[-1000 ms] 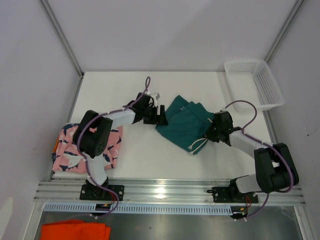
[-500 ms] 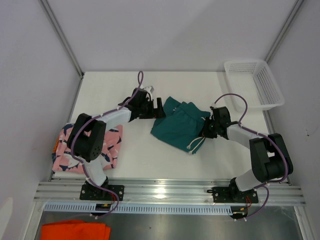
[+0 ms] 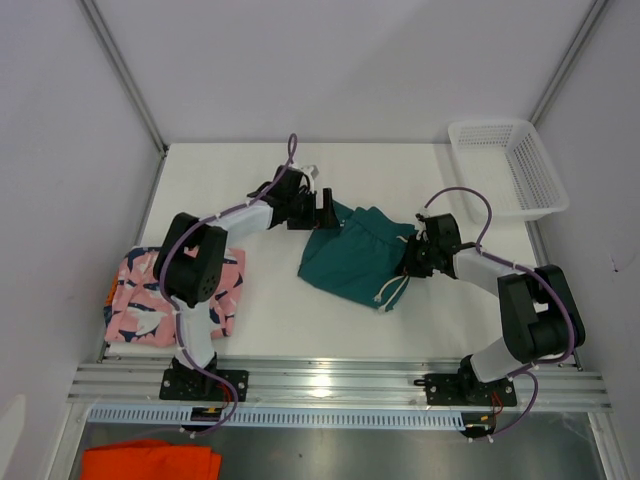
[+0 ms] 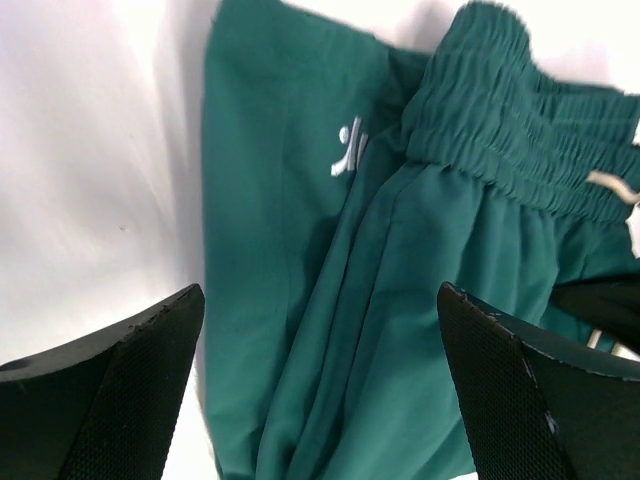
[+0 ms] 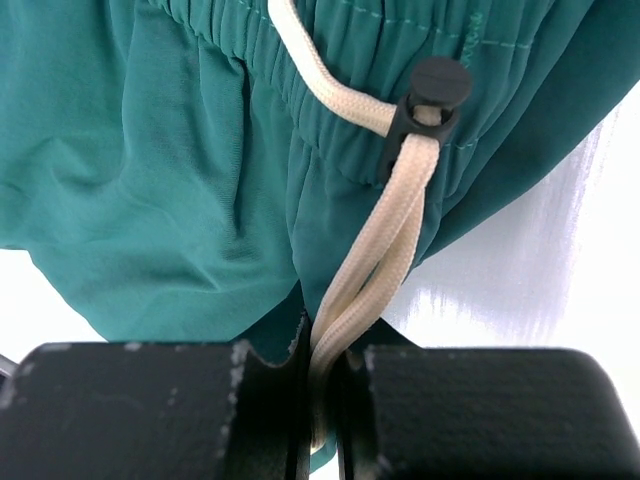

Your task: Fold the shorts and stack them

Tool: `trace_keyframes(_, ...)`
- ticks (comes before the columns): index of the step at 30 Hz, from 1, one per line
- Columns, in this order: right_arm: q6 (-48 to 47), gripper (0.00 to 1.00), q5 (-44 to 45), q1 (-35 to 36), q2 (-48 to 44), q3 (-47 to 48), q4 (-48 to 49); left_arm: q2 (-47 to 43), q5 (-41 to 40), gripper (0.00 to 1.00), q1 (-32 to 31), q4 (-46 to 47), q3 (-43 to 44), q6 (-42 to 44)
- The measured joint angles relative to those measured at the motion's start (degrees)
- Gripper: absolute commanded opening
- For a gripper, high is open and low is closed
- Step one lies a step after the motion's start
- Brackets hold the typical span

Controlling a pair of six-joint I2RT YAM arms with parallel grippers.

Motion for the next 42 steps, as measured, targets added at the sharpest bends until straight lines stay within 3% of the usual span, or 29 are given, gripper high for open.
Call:
trace_keyframes(25, 0.0, 0.08, -2.3, 0.0, 1.0, 0.0, 0.7, -1.5, -5.2, 0.99, -3.2, -0.6, -6.8, 3.1)
trace_keyframes(42, 0.0, 0.07, -3.3, 0.0, 1.0, 0.0, 0.9, -3.6, 3.1, 0.99, 4.5, 6.0, -12.2, 2.0)
